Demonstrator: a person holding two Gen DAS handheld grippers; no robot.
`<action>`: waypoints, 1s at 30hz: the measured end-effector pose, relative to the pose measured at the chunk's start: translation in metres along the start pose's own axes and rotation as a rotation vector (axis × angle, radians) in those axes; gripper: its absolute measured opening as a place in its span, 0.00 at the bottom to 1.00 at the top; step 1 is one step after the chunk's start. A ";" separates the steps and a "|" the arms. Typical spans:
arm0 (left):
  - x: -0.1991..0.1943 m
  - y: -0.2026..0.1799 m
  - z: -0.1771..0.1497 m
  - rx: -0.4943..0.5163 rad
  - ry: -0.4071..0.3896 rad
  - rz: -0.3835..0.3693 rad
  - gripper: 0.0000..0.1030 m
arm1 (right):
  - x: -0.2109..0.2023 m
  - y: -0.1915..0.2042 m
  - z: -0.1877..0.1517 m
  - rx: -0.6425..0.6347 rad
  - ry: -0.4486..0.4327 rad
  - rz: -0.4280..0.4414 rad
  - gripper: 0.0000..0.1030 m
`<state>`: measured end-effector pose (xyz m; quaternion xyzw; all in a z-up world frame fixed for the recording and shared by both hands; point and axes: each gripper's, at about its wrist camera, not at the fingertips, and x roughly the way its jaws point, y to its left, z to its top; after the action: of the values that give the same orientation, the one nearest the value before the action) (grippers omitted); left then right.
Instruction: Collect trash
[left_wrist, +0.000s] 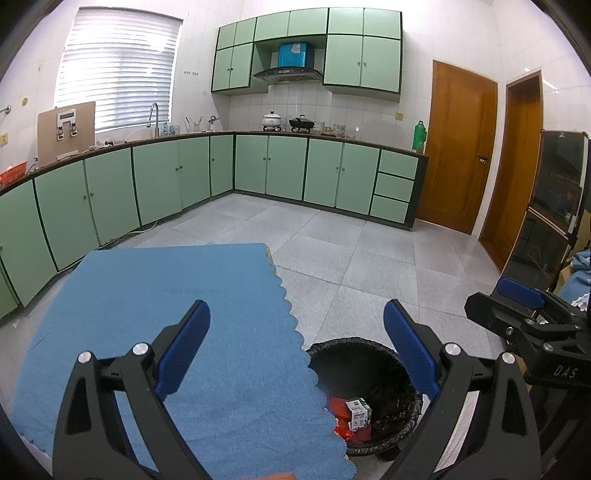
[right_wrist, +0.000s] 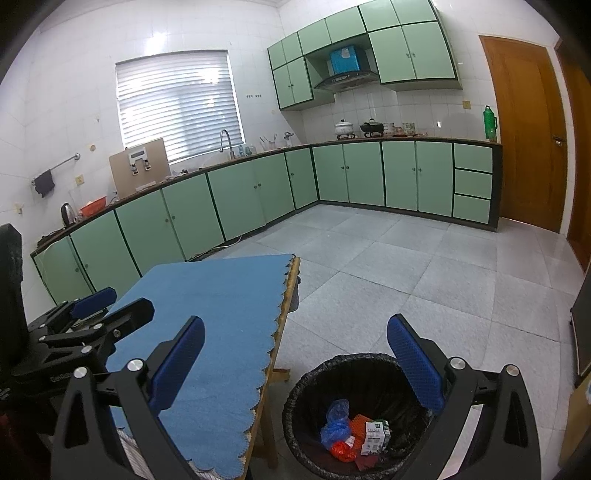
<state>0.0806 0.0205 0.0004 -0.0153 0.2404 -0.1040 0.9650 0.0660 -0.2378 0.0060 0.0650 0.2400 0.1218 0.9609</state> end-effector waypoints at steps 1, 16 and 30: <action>0.000 0.000 0.000 0.001 0.000 0.000 0.90 | 0.000 0.000 0.000 -0.001 0.001 0.000 0.94; -0.002 0.000 0.001 0.003 -0.002 -0.002 0.90 | 0.000 0.000 -0.001 0.000 -0.001 0.000 0.94; -0.004 0.000 0.005 0.000 -0.003 0.003 0.90 | 0.000 0.003 0.001 -0.001 -0.001 0.002 0.94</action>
<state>0.0798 0.0211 0.0068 -0.0149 0.2388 -0.1023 0.9656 0.0658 -0.2355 0.0077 0.0647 0.2396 0.1229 0.9609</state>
